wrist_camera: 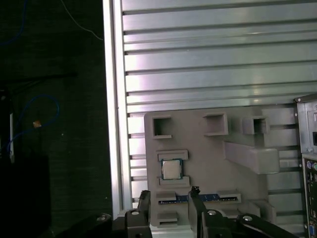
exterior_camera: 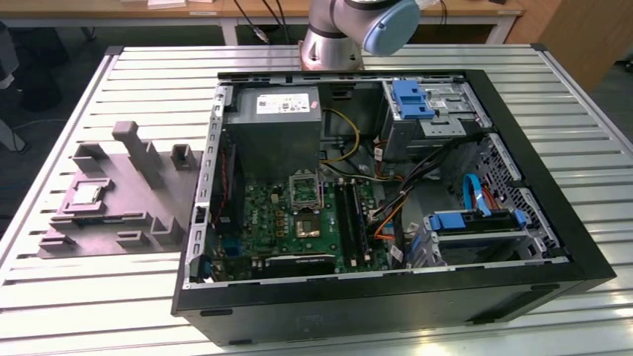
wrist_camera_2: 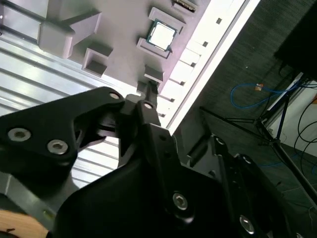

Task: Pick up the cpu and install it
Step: 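Pick up the cpu and move it towards the insertion slot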

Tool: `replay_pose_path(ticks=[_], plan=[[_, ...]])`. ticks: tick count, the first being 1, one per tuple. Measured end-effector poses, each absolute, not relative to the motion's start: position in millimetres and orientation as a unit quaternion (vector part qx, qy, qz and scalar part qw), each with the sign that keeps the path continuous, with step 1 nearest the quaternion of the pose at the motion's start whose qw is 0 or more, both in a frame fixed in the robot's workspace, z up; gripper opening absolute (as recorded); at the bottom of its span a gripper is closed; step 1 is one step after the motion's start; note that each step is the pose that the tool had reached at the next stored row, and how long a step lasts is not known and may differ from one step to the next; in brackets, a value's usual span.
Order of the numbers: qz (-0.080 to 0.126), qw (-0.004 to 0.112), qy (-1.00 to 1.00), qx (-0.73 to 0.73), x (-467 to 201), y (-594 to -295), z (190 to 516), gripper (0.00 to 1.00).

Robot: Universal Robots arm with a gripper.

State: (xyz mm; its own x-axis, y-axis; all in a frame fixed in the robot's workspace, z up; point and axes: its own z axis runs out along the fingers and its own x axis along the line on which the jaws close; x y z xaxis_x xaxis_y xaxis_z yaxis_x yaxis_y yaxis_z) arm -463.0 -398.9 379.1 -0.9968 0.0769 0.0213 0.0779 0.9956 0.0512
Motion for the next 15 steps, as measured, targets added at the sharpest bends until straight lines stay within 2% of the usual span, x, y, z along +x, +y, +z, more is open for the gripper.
replay_pose_path(ticks=[1, 2, 4, 5, 6, 15], plan=[[-0.026, 0.01, -0.999, -0.039, -463.1, -398.9, 379.0, 0.47], [-0.026, 0.01, -0.999, -0.039, -463.2, -398.9, 379.0, 0.47], [-0.026, 0.01, -0.999, -0.039, -463.3, -398.9, 379.0, 0.58], [-0.026, 0.01, -0.999, -0.038, -463.3, -398.9, 379.0, 0.58], [-0.026, 0.01, -0.999, -0.034, -463.3, -398.9, 378.8, 0.65], [-0.025, 0.01, -1.0, -0.006, -463.6, -398.8, 377.0, 0.65]])
